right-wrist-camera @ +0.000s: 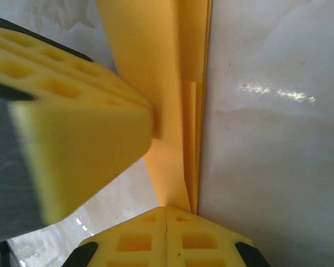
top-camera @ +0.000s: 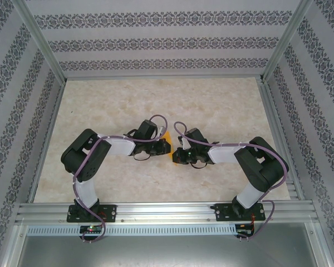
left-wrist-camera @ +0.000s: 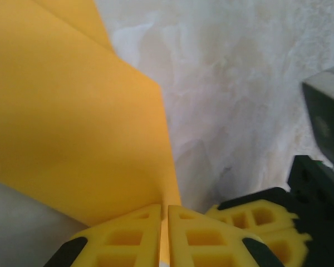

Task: Fold a paper plane with a square sheet of paper (pick it up from the middle)
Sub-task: Fold the wing for the fifth time at the center of the table.

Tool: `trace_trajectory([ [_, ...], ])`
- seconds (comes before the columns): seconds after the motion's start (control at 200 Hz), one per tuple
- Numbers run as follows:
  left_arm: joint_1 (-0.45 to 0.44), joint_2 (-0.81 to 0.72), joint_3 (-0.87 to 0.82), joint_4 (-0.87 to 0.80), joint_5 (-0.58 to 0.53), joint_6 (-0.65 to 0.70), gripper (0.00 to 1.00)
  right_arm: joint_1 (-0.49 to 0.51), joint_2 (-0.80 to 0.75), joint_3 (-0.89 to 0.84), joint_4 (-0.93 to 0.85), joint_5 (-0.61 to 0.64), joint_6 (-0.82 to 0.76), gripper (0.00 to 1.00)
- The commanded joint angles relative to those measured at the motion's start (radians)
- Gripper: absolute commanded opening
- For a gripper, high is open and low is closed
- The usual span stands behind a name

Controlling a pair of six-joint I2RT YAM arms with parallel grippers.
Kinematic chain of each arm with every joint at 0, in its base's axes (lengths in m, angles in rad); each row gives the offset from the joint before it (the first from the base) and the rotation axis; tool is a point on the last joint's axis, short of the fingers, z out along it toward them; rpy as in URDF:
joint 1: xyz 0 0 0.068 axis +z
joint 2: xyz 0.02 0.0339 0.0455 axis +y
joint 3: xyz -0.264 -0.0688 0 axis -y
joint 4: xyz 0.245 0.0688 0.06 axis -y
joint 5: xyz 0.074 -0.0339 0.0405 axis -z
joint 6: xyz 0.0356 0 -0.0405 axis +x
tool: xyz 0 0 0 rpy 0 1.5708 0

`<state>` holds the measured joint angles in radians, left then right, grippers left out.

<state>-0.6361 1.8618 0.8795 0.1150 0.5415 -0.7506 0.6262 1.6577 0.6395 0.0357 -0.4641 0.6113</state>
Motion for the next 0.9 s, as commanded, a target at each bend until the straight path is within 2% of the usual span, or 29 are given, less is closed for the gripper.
trace_trajectory([
  [0.0,-0.009,0.027,0.003,0.064,0.014,-0.024,0.13,0.004,0.053,-0.055,-0.201,0.089,-0.005,0.0],
  [0.17,-0.004,0.025,0.035,-0.06,-0.112,0.018,0.14,0.004,0.06,-0.064,-0.211,0.097,-0.006,0.0],
  [0.295,0.031,0.023,0.056,-0.123,-0.192,0.049,0.14,-0.001,0.06,-0.078,-0.216,0.106,-0.007,0.0],
  [0.714,0.215,0.105,0.116,-0.115,-0.188,0.097,0.14,-0.013,0.059,-0.092,-0.209,0.107,-0.008,0.0],
  [0.894,0.253,0.141,0.162,-0.139,-0.179,0.121,0.14,-0.014,0.053,-0.094,-0.211,0.104,-0.008,0.0],
])
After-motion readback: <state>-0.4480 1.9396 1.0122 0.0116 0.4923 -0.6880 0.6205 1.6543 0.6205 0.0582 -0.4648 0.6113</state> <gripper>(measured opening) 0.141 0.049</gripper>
